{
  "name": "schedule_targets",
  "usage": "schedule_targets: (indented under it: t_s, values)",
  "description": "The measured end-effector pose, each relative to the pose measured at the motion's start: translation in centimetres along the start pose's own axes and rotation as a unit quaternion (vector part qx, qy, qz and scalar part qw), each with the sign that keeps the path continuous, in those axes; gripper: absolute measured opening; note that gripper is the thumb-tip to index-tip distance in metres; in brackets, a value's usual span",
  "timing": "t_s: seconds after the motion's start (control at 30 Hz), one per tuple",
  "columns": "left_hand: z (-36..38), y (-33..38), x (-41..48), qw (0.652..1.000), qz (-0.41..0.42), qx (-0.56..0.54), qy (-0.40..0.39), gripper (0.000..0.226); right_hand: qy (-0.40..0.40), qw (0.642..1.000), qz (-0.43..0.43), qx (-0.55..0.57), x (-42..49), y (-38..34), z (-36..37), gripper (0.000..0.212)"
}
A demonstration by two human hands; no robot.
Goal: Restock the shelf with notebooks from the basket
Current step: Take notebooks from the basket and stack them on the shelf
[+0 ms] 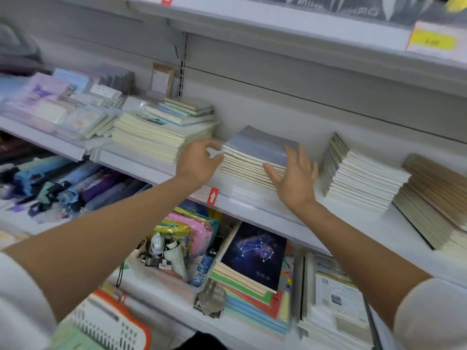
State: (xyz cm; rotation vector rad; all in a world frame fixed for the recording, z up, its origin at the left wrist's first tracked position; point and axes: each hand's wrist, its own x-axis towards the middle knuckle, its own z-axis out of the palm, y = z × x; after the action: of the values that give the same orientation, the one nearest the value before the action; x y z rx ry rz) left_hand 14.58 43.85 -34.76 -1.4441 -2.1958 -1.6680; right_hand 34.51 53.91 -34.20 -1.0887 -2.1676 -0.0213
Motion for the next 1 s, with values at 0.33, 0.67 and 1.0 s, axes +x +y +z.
schedule_targets:
  t_s: [0.33,0.67,1.0]
  values:
    - [-12.7,-6.8,-11.1,0.981,-0.191,0.013,-0.018,0.027,-0.125,0.964,-0.105,0.208,-11.0,-14.4,3.1,0.031]
    - [-22.9,-19.8,-25.1,0.898,-0.44,0.012,0.022,0.034,-0.44,0.846,-0.02,0.301,-23.3,-24.0,12.3,0.05]
    - [-26.8,-29.2,-39.3,0.772,-0.634,-0.03,0.027,0.03,-0.657,0.736,-0.051,0.154,-31.0,-26.0,20.8,0.08]
